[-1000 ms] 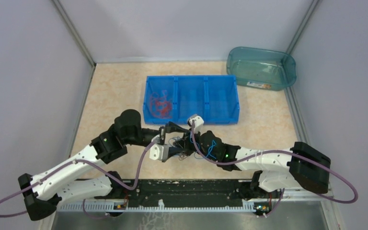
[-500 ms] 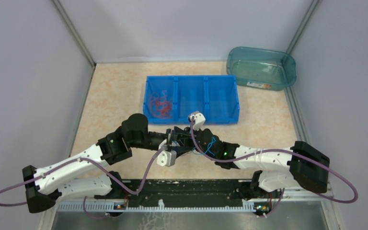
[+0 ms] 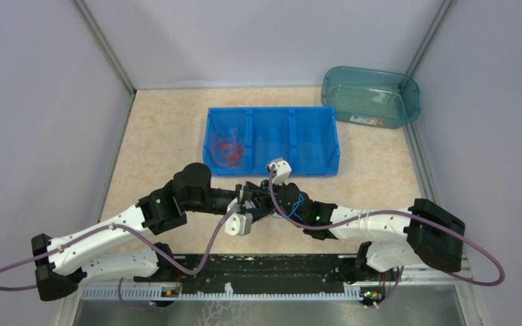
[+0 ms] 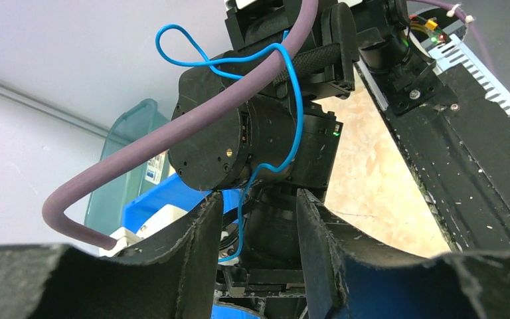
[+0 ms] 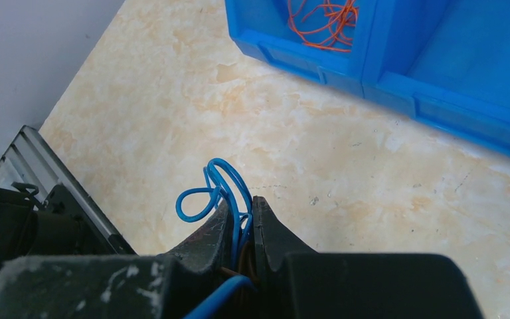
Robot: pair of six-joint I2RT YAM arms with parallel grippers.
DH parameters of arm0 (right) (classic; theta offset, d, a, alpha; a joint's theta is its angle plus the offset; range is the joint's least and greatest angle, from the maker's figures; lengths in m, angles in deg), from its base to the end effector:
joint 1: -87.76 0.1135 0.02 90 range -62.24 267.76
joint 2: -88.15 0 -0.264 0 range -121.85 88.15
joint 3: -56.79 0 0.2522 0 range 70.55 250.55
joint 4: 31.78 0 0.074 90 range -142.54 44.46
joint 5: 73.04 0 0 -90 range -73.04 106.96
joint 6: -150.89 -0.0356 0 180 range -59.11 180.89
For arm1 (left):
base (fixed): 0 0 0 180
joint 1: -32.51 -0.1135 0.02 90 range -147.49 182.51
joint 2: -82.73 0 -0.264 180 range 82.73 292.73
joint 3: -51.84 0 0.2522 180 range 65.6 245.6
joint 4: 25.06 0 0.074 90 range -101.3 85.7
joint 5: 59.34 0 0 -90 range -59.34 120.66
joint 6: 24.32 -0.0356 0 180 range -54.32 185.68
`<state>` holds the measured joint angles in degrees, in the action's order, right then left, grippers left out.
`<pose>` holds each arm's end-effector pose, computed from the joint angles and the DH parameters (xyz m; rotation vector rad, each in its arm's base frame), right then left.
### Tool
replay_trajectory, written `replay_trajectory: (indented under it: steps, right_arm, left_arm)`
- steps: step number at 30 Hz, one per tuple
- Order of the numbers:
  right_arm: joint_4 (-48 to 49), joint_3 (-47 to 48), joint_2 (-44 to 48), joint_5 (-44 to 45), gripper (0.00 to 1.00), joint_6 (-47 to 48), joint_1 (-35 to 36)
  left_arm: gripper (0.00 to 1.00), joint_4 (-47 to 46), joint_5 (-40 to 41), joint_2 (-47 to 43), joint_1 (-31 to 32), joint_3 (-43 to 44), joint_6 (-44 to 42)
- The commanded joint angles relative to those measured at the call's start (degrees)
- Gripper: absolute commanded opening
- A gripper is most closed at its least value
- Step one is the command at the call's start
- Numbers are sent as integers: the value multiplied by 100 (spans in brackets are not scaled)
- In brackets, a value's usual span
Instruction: Untangle the cables
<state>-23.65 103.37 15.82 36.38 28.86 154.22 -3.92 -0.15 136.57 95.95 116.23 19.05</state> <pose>0.1185 0.2424 0.2229 -0.3418 1.9232 0.8576 0.0798 -0.2004 0.3536 1.6485 0.6686 -0.6832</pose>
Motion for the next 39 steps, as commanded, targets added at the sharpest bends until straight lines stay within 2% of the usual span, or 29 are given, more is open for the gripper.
replay_trajectory:
  steps: [1,5,13,16,19,30,32,36,39]
  right_arm:
    - [-282,337,-277,153,0,-102,54]
    - [-236,289,-321,118,0,-107,53]
    - [-167,186,-410,105,0,-122,3]
    - [-78,129,-413,68,0,-175,-28]
    - [-62,153,-430,63,0,-173,-42]
    - [-14,239,-483,99,0,-158,-80]
    - [-9,215,-477,107,0,-155,-89]
    - [172,2,-350,64,0,-167,-168]
    - [659,-449,-120,-175,0,-225,-325]
  left_arm:
    - [50,-736,-399,-205,323,-13,-195]
    - [51,-1135,94,-496,335,-257,-335]
    - [56,-846,171,-757,335,-146,-277]
    - [58,-242,-264,-698,335,71,-210]
    - [56,-118,-455,-651,340,11,-28]
    - [40,-728,-351,-291,343,-68,487]
    - [32,-737,-348,-248,344,-46,527]
    - [8,-551,-168,-318,340,91,511]
    - [1,-157,168,-436,344,278,425]
